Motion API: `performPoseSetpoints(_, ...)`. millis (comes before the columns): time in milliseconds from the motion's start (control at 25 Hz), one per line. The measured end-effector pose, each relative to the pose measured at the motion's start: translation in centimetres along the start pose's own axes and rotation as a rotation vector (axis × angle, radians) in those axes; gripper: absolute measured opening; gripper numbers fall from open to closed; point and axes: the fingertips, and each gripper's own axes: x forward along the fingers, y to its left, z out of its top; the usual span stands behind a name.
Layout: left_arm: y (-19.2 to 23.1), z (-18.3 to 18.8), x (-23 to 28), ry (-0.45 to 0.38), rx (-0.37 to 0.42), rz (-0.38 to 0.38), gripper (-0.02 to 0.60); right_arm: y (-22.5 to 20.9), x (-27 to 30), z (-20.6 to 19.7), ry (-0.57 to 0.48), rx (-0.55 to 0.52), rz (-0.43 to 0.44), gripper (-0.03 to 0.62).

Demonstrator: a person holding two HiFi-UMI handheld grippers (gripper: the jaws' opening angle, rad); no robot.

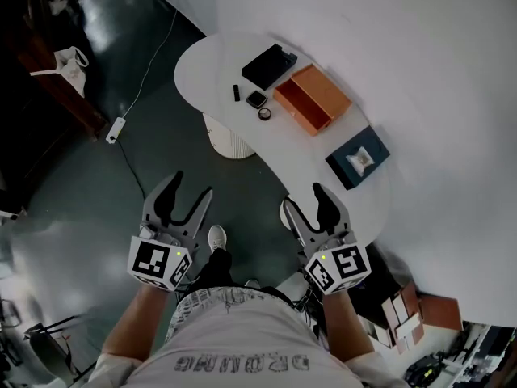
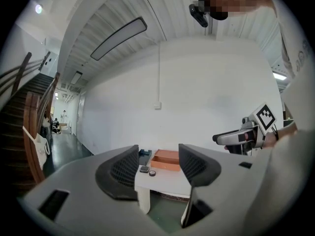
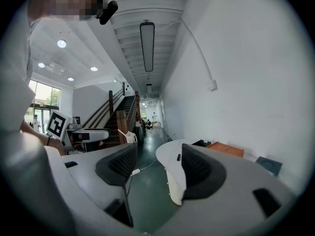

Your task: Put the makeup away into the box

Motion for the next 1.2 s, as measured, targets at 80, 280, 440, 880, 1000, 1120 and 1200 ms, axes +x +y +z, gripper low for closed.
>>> performPoseSetpoints(80,1.4,0.2,1.1,0.002,-0.002,-0.013,0.268,-0.1,1.7,0.5,0.001,0.001,-0.012,0.284)
performPoseSetpoints(280,5.3,0.6,4.0,0.009,-0.008,-0.038,0.268,-0.5,6.0,1.4,0.015,0.004,-0.037,0.284)
performPoseSetpoints(440,8.1,0.8,6.4,0.019,-0.017,-0.062,0.268,-0.9,9.2,2.1,0.028,0.012,-0.059,0.284)
performPoseSetpoints(880,14.2,1.3,12.0,0.022,-0.02,-0.116,0.268,-1.8,16.1,3.7,0.037,0.02,-0.102,0.284)
performPoseSetpoints(1000,15.1,1.2,13.2,0.027,-0.022,-0.126,0.268,-2.4,17.5,3.7,0.042,0.023,-0.105,0.284)
performPoseSetpoints(1120,16.0,0.9,13.9,0.033,-0.018,-0.128,0.268,-2.8,18.8,3.8,0.043,0.022,-0.105,0.284)
performPoseSetpoints(1200,16.6,0.9,14.3,0.037,-0.022,-0.123,0.268,-3.0,19.5,3.9,0.045,0.023,-0.104,0.284)
